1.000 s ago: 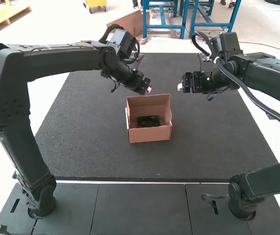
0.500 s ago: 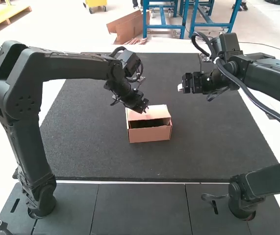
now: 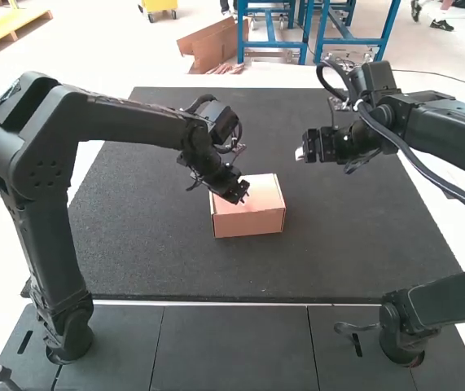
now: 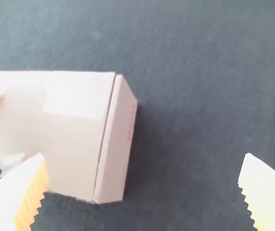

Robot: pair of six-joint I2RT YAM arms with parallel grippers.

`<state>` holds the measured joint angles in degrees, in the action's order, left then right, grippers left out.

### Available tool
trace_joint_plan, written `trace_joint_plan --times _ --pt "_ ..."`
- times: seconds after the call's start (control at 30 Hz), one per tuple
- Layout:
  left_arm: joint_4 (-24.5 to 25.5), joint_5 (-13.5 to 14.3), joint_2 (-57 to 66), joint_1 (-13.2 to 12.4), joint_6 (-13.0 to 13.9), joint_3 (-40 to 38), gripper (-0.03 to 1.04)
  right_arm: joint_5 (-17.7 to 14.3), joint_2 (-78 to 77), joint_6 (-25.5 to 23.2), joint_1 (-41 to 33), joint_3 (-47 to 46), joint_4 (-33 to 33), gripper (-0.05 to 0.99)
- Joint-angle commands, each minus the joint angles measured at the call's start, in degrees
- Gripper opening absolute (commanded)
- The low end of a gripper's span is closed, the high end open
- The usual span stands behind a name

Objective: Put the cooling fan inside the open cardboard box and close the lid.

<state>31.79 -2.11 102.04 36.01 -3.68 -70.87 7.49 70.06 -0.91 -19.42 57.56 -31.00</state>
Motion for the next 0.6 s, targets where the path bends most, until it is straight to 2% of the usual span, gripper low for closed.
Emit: trace_joint_plan --times 0.0,0.3,0.57 --pt "0.20 -2.20 1.85 0.73 0.08 1.61 0.97 1.04 -1.51 -0.06 0.44 0.71 -0.28 0.90" --pt "2.93 -0.26 -3.87 0.03 -0.54 -2.69 0.97 1.04 -2.12 -0.24 0.61 0.71 -0.90 0.90" --pt "6.71 0.09 -10.02 -4.54 -1.77 -7.44 0.97 1.04 -3.27 -0.41 0.61 -0.17 -0.99 0.90"
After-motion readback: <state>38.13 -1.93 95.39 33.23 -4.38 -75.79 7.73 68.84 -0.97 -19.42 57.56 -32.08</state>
